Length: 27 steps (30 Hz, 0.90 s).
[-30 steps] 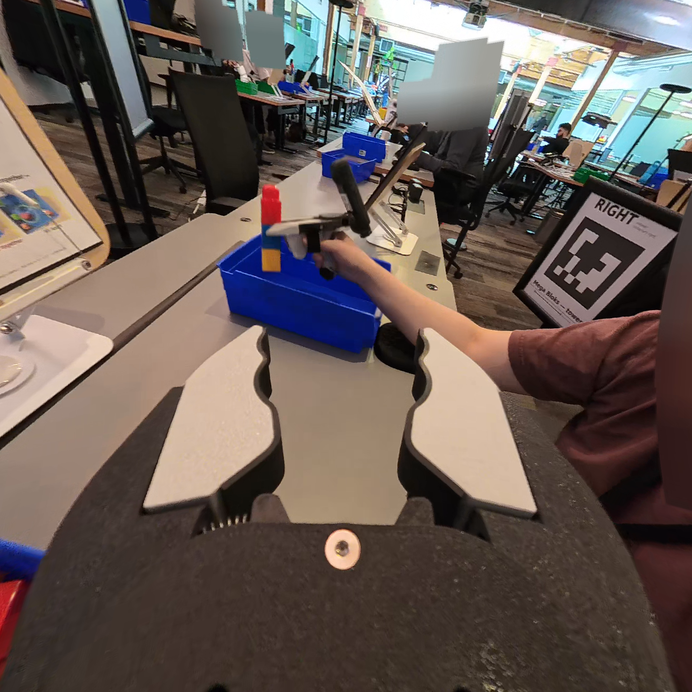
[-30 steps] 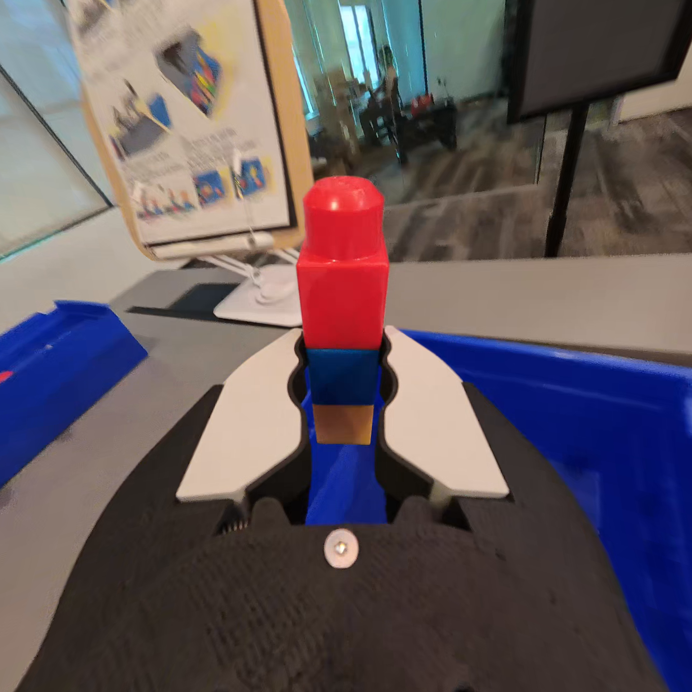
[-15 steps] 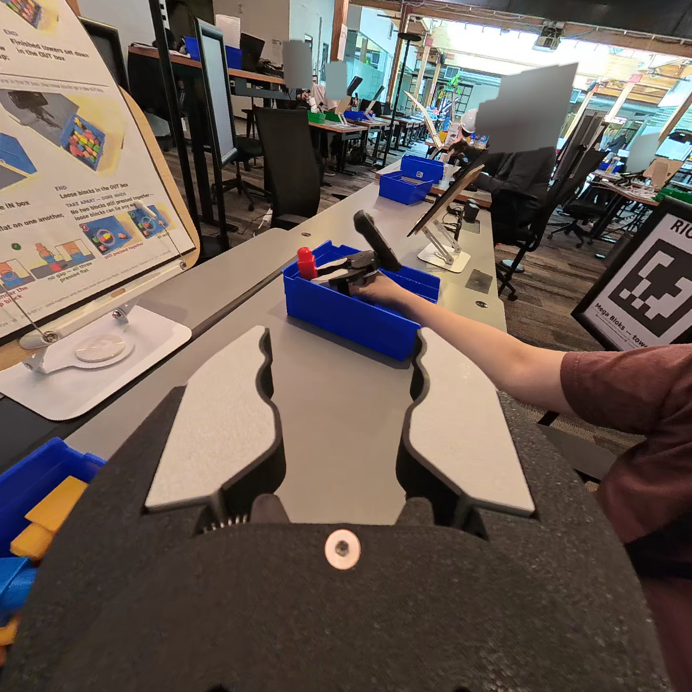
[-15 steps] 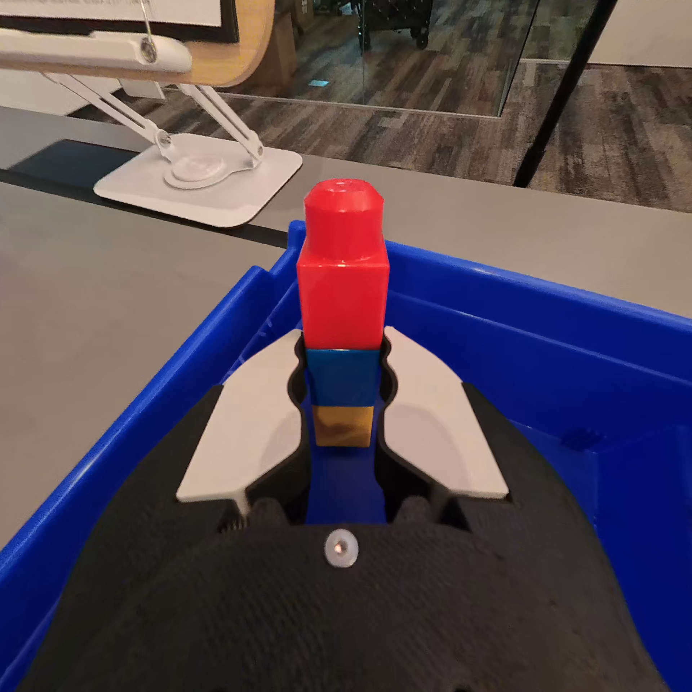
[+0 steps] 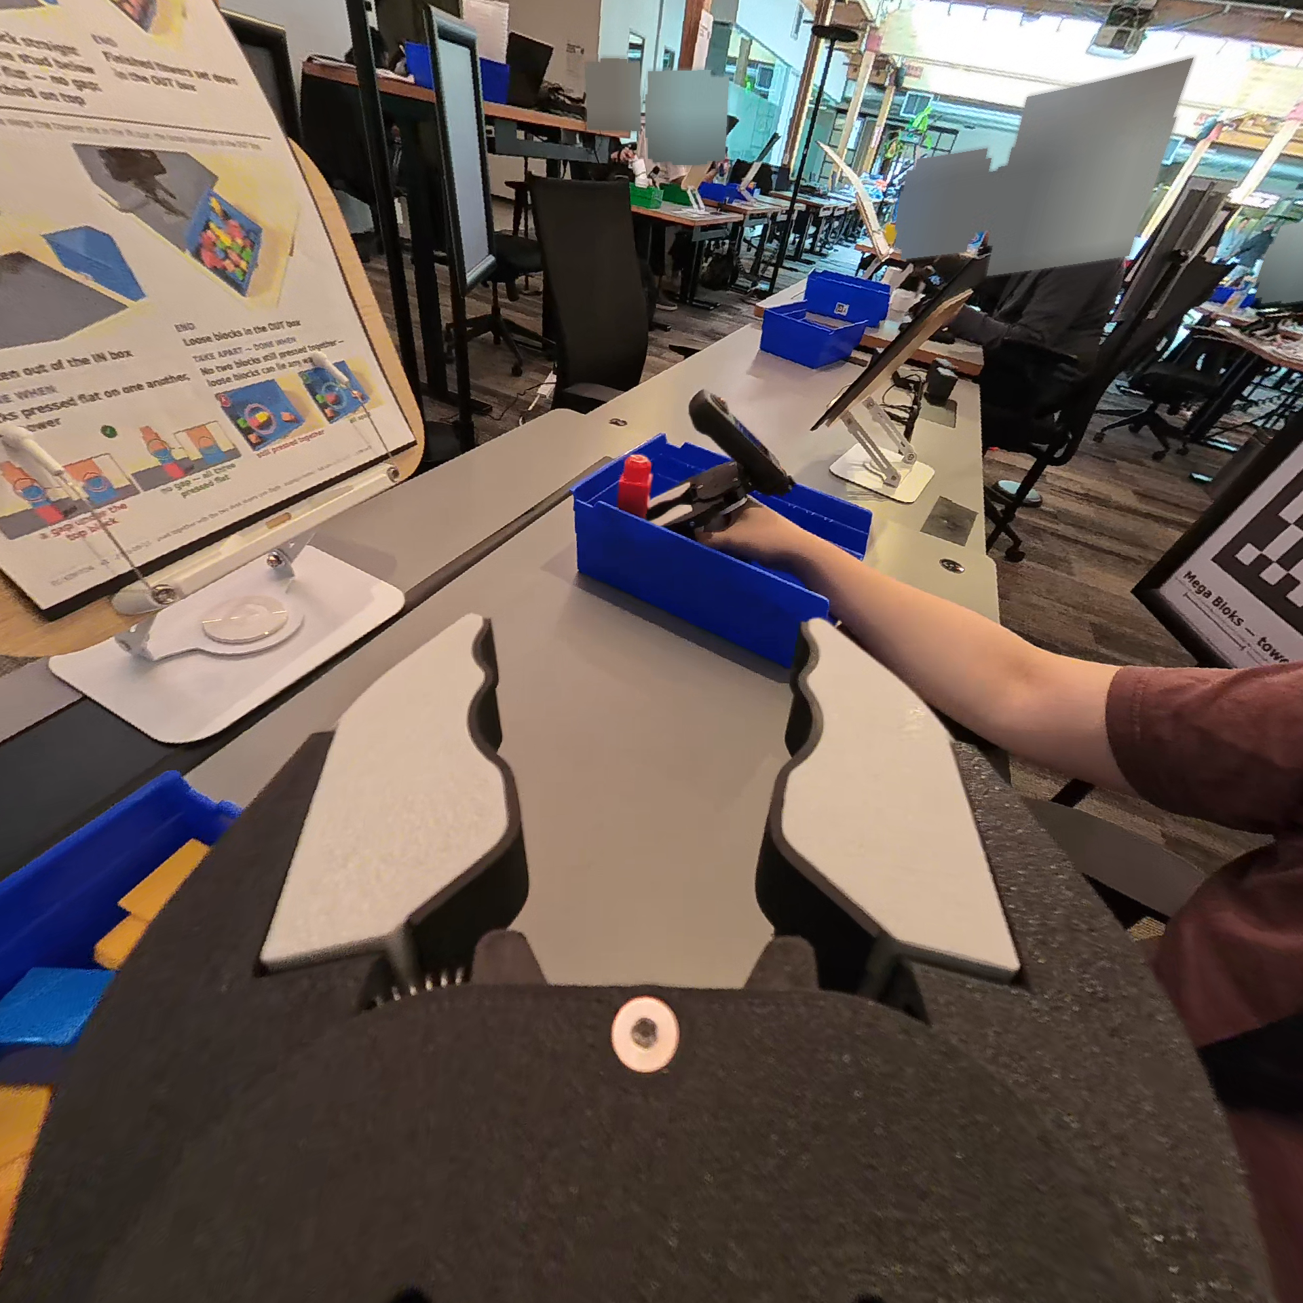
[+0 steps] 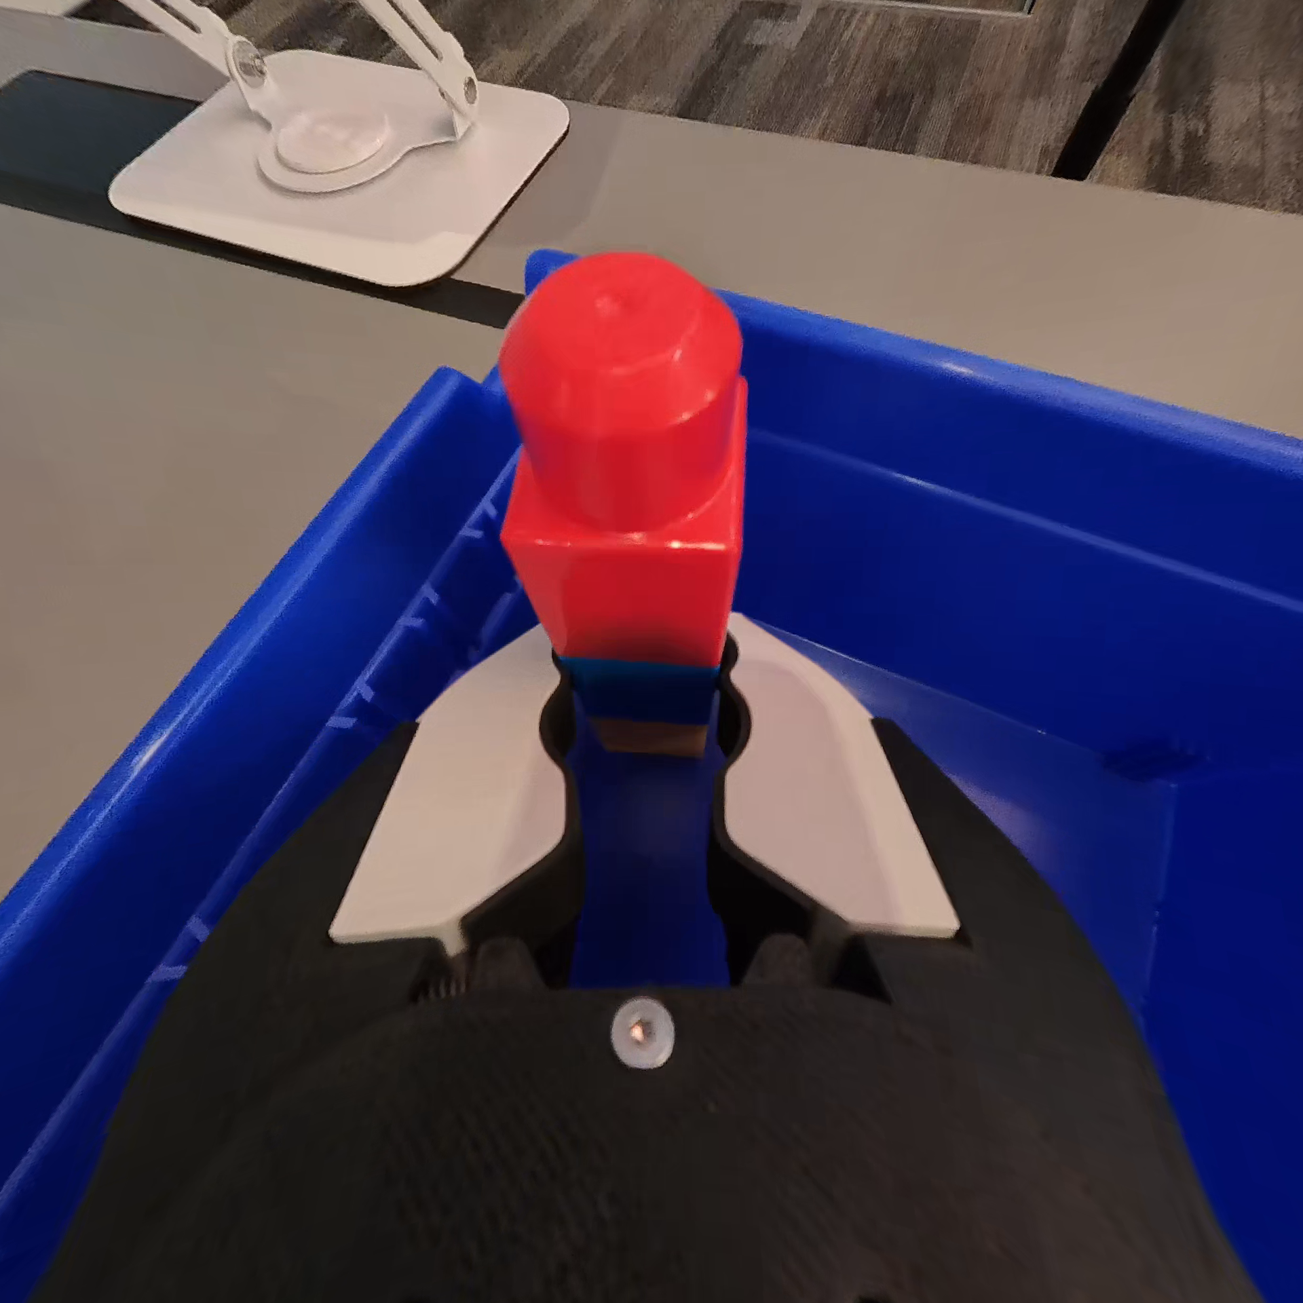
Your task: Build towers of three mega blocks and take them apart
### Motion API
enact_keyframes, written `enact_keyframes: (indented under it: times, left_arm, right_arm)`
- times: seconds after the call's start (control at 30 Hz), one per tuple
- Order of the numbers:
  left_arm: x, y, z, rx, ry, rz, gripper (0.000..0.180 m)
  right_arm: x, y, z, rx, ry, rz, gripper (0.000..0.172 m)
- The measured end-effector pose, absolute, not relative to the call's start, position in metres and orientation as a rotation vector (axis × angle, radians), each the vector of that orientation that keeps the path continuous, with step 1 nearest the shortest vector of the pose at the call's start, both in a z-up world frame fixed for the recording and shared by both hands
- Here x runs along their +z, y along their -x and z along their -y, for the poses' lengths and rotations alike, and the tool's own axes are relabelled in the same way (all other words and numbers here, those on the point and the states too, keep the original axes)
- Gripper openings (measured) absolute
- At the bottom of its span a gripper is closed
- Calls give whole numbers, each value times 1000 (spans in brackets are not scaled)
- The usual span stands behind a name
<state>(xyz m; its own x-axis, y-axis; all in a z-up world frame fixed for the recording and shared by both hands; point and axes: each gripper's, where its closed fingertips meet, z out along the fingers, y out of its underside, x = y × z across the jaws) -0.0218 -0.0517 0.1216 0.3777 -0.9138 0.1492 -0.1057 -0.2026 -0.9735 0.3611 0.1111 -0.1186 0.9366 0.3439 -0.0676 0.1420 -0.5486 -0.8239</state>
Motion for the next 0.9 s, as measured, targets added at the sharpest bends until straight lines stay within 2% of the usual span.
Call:
enact_keyframes:
  times: [0.17,0.27,0.53,0.67,0.83,0.9]
  left_arm:
    - [123,32,50,-977,1611,-898,82]
    - [117,40,47,-932,1653,-895,87]
    - [97,132,13,-513,1838,-665,89]
    - [73,181,-5,-365,1942,-541,72]
    - [37,179,-15,-412,2058,-593,52]
    - [16,177,-25,-361,2150,-611,51]
  right_arm:
    - [-123,-360,-111,251,2179,369,41]
    - [-130,-363,-108,222,2228,397,57]
    - [-102,-371,-88,347,2222,434,72]
    - [-74,-377,-76,455,2177,389,71]
    - [-39,-393,-67,442,2106,332,70]
    - [-26,-393,-64,446,2073,328,70]
